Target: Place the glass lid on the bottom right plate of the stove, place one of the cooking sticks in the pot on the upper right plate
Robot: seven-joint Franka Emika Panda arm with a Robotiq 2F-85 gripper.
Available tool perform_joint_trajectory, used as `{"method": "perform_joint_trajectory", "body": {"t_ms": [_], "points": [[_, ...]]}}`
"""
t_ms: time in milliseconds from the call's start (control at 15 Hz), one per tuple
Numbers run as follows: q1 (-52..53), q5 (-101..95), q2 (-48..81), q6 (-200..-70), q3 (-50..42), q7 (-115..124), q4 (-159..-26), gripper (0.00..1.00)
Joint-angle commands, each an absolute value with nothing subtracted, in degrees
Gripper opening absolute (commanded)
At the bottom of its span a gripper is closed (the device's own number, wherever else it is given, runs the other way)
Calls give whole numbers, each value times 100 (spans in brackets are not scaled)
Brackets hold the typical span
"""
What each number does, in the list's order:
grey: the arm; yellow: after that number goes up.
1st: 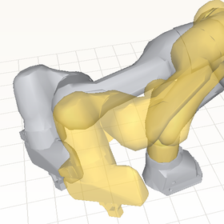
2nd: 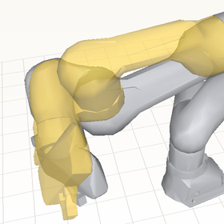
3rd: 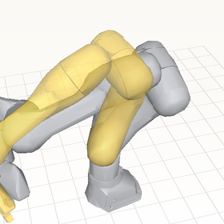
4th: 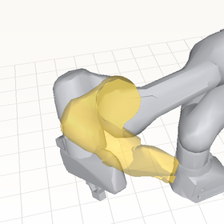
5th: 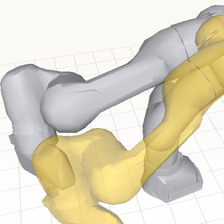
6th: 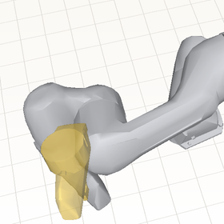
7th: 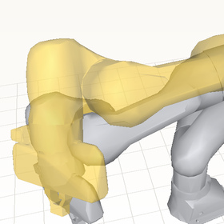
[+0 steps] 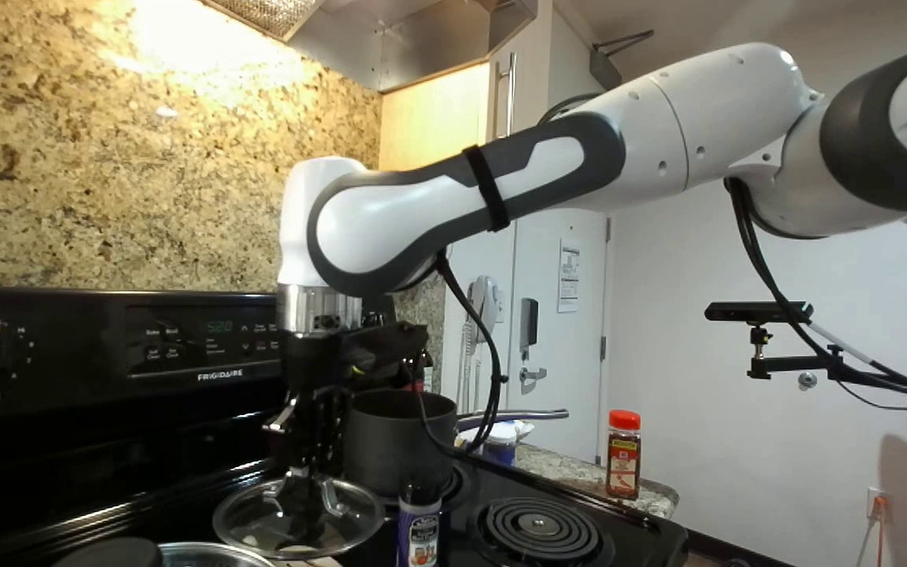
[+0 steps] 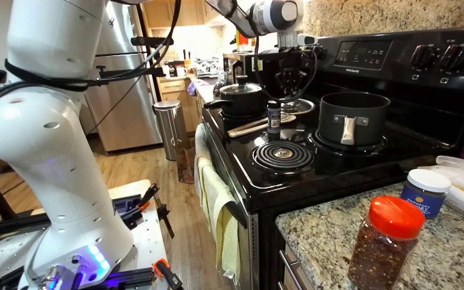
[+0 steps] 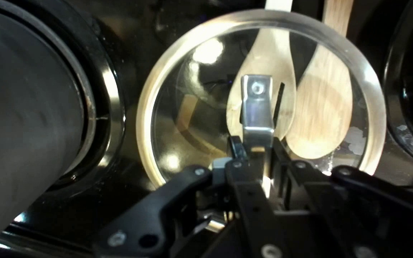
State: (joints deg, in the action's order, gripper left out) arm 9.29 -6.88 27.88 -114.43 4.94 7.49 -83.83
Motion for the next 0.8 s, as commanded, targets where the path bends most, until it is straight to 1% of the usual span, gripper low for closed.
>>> {"method": "perform_joint_trajectory", "body": {"t_ms": [0,400,733], "points": [[1013,-797,2476,-11207,452,552,-8219,12],[1061,-951,2042,-10858,444,546,-7953,12],[911,-795,1323,-10877,443,581,-8472,12]]}}
